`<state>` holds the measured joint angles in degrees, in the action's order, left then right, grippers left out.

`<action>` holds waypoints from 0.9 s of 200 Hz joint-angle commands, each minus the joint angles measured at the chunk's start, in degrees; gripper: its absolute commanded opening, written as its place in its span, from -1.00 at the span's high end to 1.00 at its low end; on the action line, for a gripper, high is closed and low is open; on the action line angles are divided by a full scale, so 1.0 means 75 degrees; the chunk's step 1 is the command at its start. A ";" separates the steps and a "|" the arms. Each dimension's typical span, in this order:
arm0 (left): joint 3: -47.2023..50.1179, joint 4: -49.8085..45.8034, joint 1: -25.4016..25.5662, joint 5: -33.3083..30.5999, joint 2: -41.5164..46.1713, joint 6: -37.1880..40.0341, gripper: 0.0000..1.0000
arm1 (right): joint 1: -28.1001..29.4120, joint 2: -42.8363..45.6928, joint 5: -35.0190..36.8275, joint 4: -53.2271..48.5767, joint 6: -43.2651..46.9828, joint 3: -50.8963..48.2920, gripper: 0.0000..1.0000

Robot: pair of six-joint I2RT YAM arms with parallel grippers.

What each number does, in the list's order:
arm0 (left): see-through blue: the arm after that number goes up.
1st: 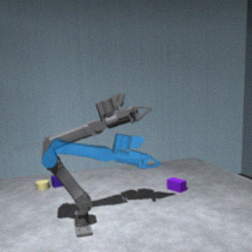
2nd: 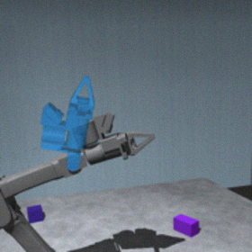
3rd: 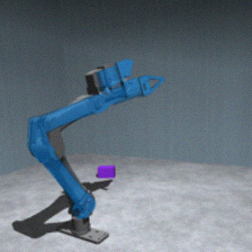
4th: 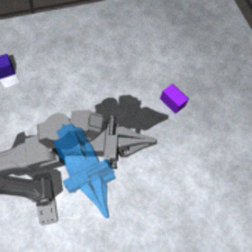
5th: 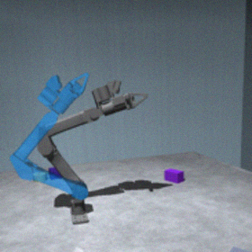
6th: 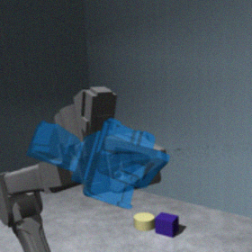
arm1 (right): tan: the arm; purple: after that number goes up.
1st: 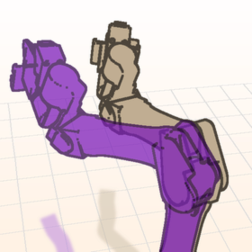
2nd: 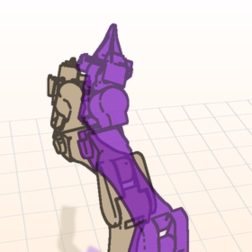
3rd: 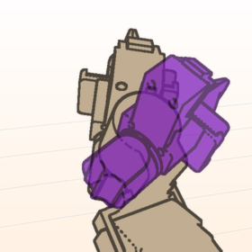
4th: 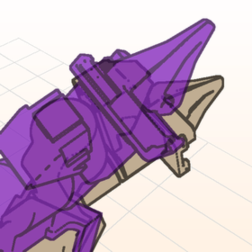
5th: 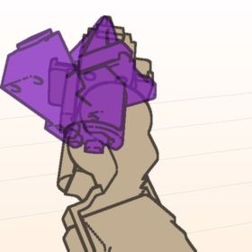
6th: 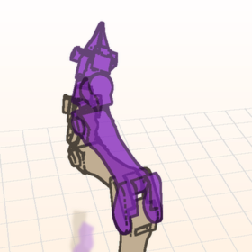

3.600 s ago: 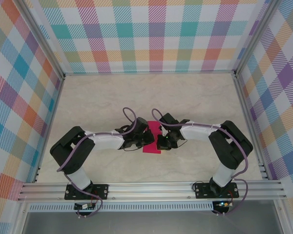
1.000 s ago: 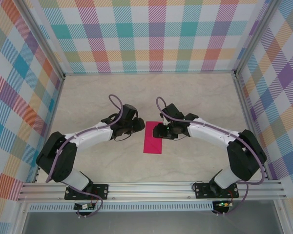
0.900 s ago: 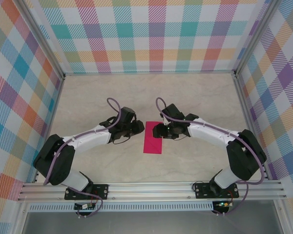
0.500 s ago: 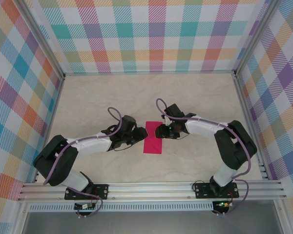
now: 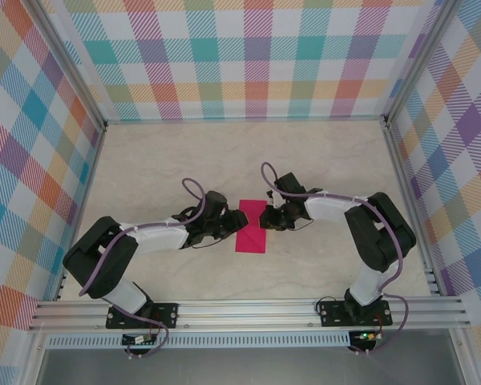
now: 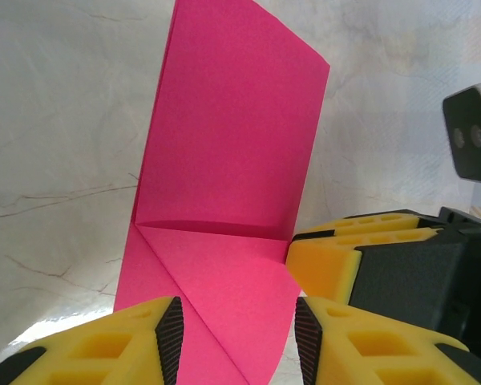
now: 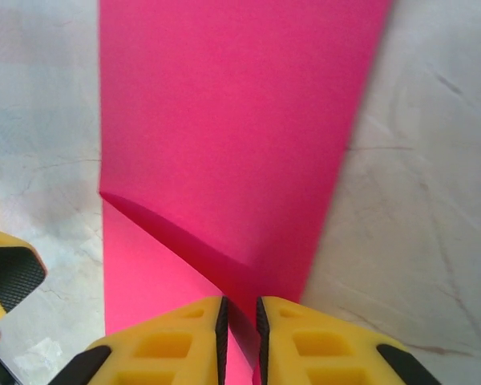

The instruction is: Fold a paper plane with a square sheet of paper (pick it up from the middle)

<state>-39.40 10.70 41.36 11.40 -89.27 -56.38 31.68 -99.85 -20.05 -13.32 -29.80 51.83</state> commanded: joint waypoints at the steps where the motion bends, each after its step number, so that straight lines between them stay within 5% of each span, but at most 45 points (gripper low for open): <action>1: 0.0063 0.0427 0.0092 0.0220 -0.0164 -0.0100 0.12 | -0.0172 0.0021 -0.0495 0.0529 -0.0356 -0.0292 0.63; 180: -0.0138 0.0487 0.0199 0.0185 -0.0817 -0.0068 0.12 | -0.0416 0.0359 -0.0316 0.0920 -0.0901 -0.0748 0.93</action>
<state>-39.42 13.74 42.15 12.97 -95.07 -56.40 29.06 -98.35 -22.96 -7.27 -35.68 47.11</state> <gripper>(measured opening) 0.440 0.052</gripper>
